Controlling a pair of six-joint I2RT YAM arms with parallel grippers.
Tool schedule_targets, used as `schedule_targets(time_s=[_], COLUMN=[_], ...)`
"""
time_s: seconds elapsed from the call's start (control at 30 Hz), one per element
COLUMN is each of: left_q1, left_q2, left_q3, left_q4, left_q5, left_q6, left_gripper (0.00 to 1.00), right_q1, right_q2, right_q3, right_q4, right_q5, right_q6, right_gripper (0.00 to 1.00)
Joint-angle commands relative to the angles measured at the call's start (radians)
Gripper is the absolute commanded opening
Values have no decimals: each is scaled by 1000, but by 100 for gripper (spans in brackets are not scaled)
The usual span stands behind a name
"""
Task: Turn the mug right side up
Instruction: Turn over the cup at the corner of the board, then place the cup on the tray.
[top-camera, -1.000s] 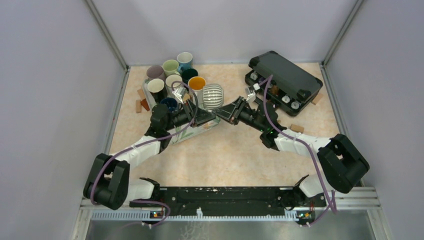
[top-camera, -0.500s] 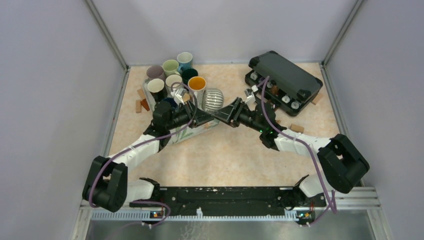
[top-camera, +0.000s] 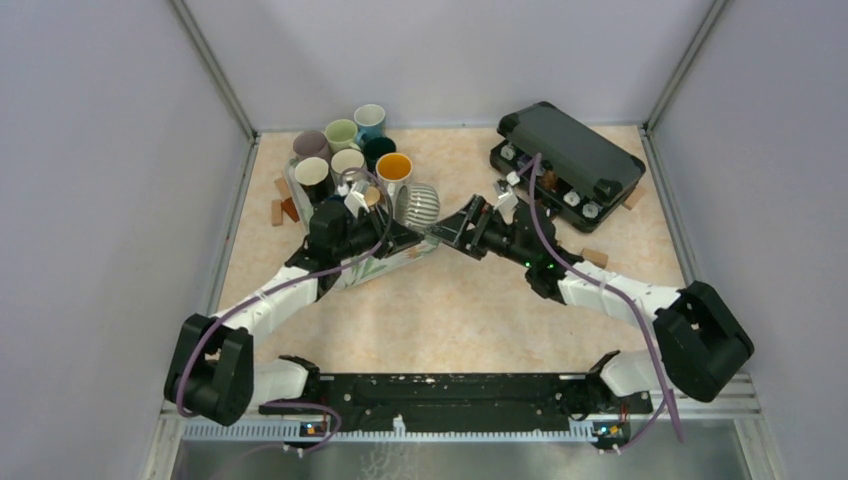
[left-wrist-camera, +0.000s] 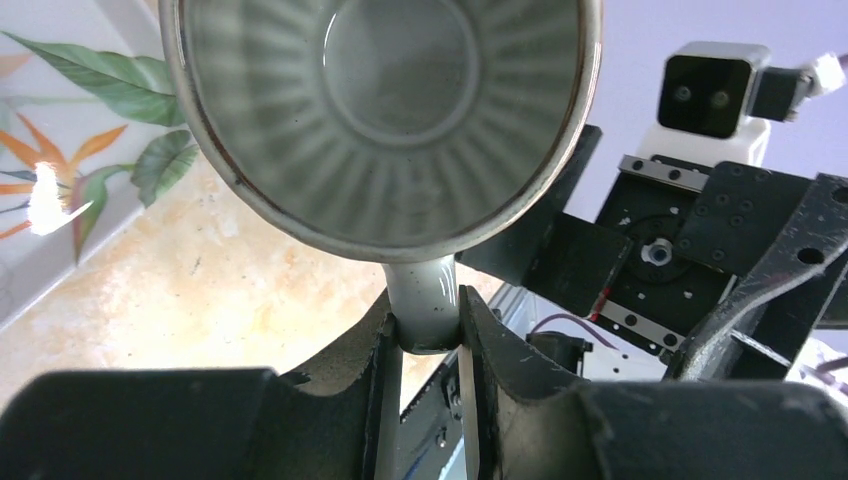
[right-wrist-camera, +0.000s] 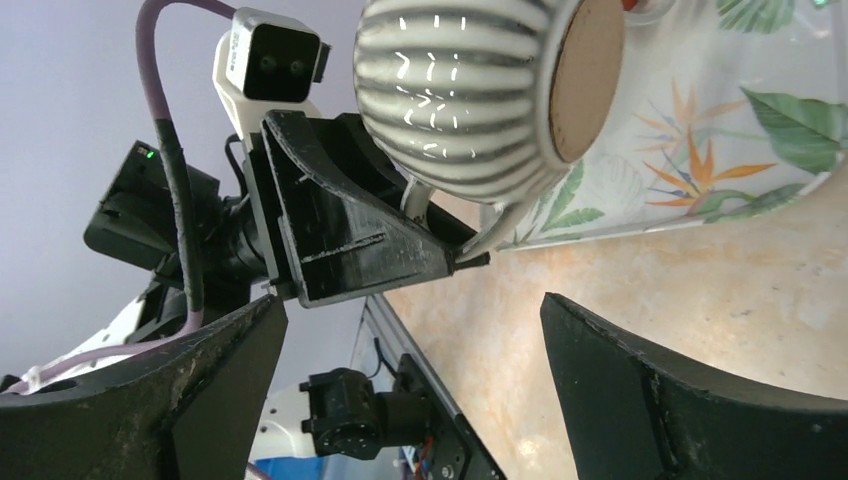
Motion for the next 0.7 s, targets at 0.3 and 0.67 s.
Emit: schedule_targets(time_s=[0.3, 0.67], left_q1=[-22, -62], left_q2=[-123, -127], left_q3=[142, 149], left_q4=[-318, -506], left_q5=[-250, -491], left_q6=[313, 427], left_gripper=[0, 0], right_q1=[6, 6], right_q2=[-208, -254], right_q3=[83, 109], right_q4=[-394, -482], right_q5=[210, 271], right_q6=[-269, -359], right_gripper=[99, 99])
